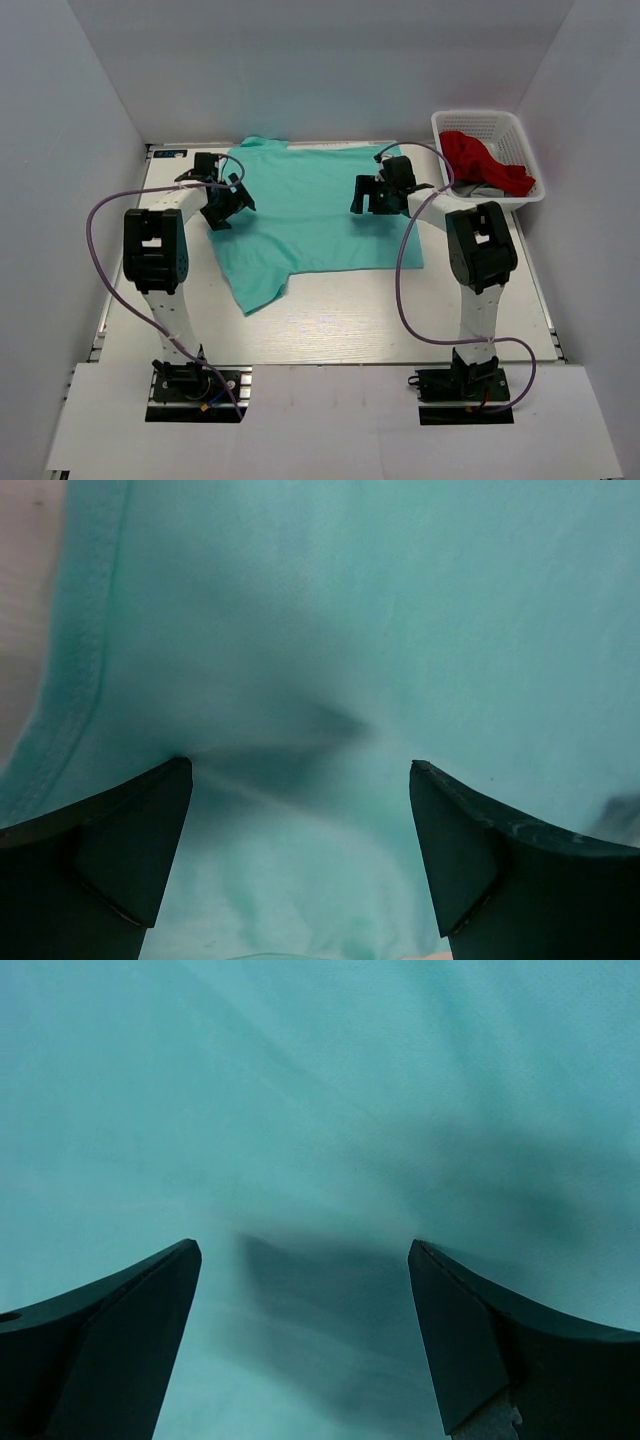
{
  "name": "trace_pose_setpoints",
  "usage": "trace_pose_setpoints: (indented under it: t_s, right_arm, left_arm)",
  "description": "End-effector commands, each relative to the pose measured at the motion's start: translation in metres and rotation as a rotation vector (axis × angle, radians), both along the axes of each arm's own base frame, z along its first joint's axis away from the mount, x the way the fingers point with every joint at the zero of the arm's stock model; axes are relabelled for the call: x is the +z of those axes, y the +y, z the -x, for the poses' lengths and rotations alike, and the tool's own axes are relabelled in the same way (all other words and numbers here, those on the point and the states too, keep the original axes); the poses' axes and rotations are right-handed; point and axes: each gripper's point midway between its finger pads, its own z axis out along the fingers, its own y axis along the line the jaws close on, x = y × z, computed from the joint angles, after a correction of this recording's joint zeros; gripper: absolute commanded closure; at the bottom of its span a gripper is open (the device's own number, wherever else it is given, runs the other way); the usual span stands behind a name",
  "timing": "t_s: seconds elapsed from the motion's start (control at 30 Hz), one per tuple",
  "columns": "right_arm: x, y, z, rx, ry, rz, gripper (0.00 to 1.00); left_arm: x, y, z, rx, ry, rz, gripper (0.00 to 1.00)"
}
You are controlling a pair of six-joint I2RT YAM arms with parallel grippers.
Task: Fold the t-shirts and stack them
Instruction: Flatten out the tshirt
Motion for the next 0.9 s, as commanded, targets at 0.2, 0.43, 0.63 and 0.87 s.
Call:
trace_pose_setpoints:
  t_s: [0.2,0.43,0.63,0.87]
  right_arm:
    - [0.123,-0.002,0.036,-0.007,-0.234,-0.174,0.10]
    - [0.107,-0.038,0.092,-0.106,-0.187,-0.162,0.10]
    - [0.124,-0.061,0.110,-0.230,-0.245,-0.218,0.10]
    - [0.113,-0.090,0.129,-0.388,-0.217,-0.207,0.10]
  left_arm:
    - [0.082,-0.013,0.041,-0.038,-0.149,0.029,0.00]
    - [0.033,-0.013,0.167,0.051,0.053,0.033,0.00]
    - [0.014,-0.003,0.233,0.088,0.120,-0.022,0.00]
    - [-0.020,-0.012,0.271,0.046,0.221,-0.021,0.09]
